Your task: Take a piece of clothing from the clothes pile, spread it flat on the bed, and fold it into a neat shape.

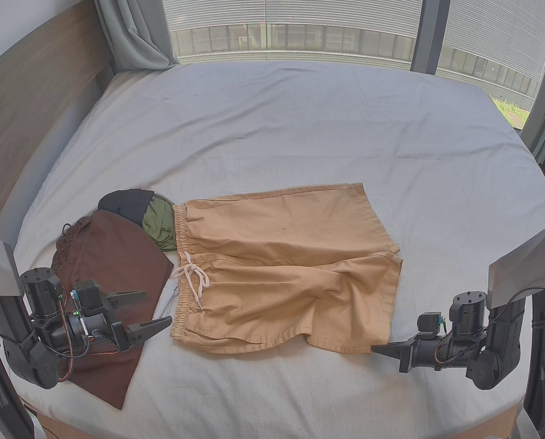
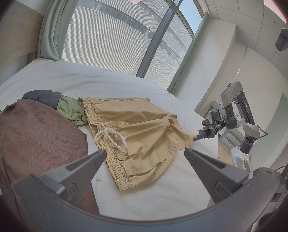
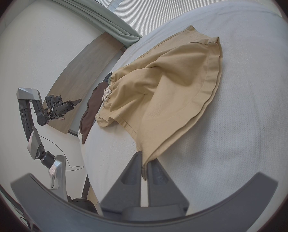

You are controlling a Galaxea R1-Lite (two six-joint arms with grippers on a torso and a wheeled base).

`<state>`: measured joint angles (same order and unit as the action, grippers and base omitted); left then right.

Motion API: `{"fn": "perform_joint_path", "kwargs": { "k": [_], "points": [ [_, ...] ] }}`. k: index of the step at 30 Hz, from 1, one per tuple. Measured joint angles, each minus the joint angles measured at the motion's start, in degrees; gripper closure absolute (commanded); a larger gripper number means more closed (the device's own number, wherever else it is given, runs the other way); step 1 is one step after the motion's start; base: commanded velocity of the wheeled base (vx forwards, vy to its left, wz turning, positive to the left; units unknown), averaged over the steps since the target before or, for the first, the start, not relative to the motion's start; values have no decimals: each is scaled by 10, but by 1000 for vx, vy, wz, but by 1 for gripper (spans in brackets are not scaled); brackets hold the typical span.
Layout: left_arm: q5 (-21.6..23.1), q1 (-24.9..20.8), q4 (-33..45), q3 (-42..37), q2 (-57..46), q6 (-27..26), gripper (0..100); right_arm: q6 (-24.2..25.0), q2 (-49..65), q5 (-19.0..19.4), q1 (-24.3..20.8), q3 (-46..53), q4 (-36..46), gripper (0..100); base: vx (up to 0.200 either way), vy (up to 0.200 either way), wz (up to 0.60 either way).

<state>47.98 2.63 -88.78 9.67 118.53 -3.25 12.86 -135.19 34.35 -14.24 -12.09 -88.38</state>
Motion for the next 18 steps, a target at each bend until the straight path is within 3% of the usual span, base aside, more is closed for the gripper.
{"fn": "perform_joint_path", "kwargs": {
  "k": [18],
  "points": [
    [0, 3, 0, 6, 48, 9, 0, -2, -1, -3, 0, 1, -1, 100, 0, 0, 0]
  ]
}}
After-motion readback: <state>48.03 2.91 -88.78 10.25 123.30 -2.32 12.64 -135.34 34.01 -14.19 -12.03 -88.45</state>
